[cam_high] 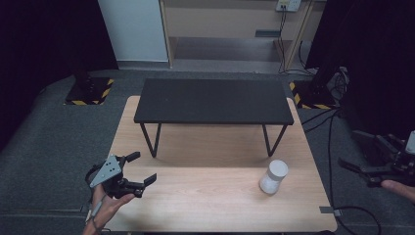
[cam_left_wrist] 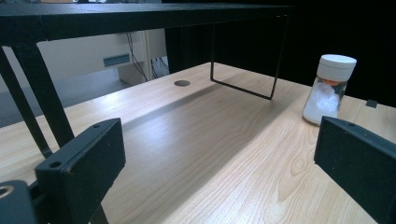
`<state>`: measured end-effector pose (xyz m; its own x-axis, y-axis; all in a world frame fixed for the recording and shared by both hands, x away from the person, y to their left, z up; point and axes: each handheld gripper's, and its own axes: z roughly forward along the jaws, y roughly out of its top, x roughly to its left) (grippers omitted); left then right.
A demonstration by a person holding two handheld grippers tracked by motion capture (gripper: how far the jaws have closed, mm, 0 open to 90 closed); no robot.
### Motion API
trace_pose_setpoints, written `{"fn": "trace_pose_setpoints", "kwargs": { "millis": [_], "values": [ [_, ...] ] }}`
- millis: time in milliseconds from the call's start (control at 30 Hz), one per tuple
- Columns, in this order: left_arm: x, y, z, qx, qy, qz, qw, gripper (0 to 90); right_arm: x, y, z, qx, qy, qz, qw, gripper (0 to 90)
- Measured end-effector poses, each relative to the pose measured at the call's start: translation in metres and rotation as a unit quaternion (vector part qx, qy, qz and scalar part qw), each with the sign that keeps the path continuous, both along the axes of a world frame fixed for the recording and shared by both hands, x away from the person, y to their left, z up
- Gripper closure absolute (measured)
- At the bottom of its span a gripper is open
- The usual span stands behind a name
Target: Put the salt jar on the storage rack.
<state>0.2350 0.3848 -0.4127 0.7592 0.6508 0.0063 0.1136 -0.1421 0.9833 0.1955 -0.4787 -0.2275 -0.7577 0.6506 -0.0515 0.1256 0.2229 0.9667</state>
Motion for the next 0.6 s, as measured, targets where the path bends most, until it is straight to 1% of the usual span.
{"fn": "trace_pose_setpoints", "kwargs": {
  "millis": [167, 200, 267, 400, 500, 600],
  "values": [
    [0.0001, 0.0000, 0.0000, 0.000, 0.000, 0.000, 1.0000, 0.7, -0.0001, -0.0008, -0.0001, 0.001, 0.002, -0.002, 1.0000, 9.4],
    [0.0000, 0.0001, -0.0001, 0.000, 0.000, 0.000, 1.0000, 0.7, -0.0004, -0.0008, -0.0006, 0.003, 0.003, -0.005, 1.0000, 7.9],
    [0.0001, 0.0001, -0.0001, 0.000, 0.000, 0.000, 1.0000, 0.7, 0.0000, -0.0019, -0.0014, 0.007, 0.004, -0.004, 1.0000, 7.8],
    [0.0004, 0.0000, -0.0001, 0.000, 0.001, -0.001, 1.0000, 0.7, 0.0026, -0.0034, -0.0027, 0.004, 0.004, 0.005, 1.0000, 6.0],
    [0.0002, 0.0002, -0.0001, 0.000, 0.000, -0.001, 1.0000, 0.7, 0.0036, -0.0029, -0.0033, 0.001, 0.003, 0.007, 1.0000, 5.0],
    [0.0003, 0.0002, -0.0001, 0.000, 0.000, -0.001, 1.0000, 0.8, 0.0075, -0.0037, -0.0029, -0.003, 0.005, 0.016, 0.9999, 2.7]
  ]
}}
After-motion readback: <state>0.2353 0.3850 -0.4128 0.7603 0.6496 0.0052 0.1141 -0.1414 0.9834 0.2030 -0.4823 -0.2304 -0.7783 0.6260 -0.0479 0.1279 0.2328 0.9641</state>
